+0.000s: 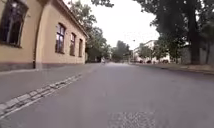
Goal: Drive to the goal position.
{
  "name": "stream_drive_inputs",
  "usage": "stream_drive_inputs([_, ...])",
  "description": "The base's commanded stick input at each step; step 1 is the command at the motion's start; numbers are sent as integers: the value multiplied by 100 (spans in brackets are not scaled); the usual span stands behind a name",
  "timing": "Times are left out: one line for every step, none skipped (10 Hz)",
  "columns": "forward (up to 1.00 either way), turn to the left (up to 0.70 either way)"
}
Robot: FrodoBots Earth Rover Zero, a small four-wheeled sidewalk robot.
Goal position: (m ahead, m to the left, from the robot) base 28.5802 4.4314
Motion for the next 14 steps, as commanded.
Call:
stream_drive_inputs([70, 4])
stream_drive_inputs([70, 4])
stream_drive_inputs([70, 4])
stream_drive_inputs([70, 4])
stream_drive_inputs([70, 4])
stream_drive_inputs([70, 4])
stream_drive_inputs([70, 4])
stream_drive_inputs([70, 4])
stream_drive_inputs([70, 4])
stream_drive_inputs([70, 4])
stream_drive_inputs([70, 4])
stream_drive_inputs([70, 4])
stream_drive_inputs([70, 4])
stream_drive_inputs([70, 4])
